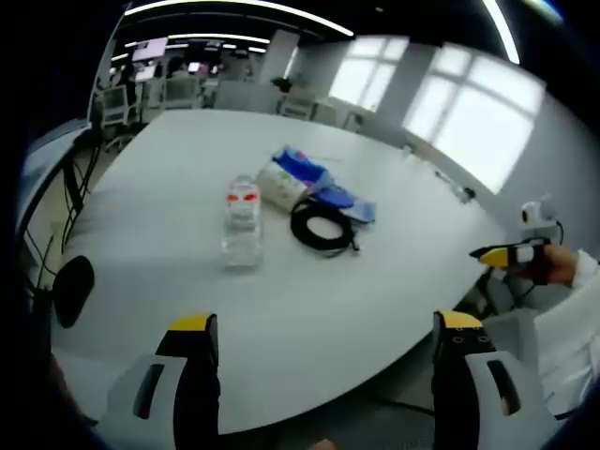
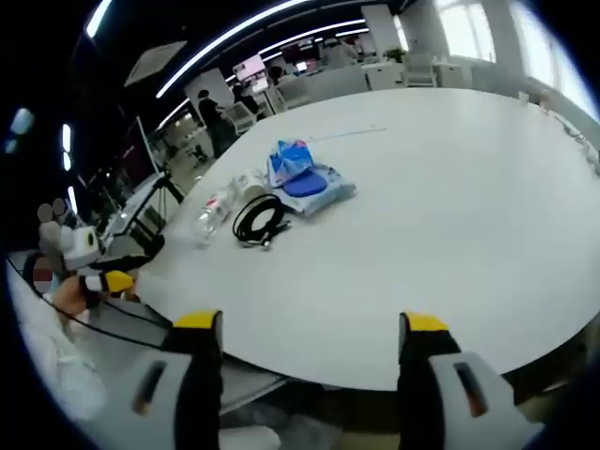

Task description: Arrange the tabletop items into an orderly group along one side of the table until the central work area is clear of visible clutter.

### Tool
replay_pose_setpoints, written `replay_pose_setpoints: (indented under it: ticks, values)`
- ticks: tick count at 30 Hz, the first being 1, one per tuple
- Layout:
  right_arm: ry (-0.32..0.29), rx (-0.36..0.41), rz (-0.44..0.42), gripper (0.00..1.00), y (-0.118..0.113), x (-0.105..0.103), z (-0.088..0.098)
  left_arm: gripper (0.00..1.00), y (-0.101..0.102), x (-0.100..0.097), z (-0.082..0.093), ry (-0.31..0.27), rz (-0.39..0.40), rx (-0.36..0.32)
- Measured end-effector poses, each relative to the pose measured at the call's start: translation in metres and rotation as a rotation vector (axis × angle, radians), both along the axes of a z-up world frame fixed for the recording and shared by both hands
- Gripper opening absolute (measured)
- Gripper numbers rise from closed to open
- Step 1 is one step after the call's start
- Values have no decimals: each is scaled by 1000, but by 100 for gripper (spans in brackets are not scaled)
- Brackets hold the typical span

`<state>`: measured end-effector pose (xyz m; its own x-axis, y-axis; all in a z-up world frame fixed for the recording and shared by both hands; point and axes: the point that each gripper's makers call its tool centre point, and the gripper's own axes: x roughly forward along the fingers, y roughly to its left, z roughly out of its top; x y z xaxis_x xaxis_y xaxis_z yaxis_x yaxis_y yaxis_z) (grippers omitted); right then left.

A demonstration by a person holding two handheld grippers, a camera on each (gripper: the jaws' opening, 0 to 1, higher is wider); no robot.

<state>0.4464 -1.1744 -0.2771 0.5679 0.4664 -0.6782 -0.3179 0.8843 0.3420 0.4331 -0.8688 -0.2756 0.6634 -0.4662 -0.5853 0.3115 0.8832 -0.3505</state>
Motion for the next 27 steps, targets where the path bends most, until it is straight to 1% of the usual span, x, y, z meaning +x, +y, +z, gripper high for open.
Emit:
replay_pose_setpoints:
  ticks: [9, 17, 27]
  values:
    - [-5, 10, -12, 75, -1, 1, 0, 91, 1, 0, -1, 7, 0, -3]
    - [-12, 28, -14, 75, 5, 0, 0, 92, 2, 1, -1, 12, -15, 16]
    - [-12, 50, -14, 75, 12, -1, -3, 91, 8, -1, 1, 19, -8, 29]
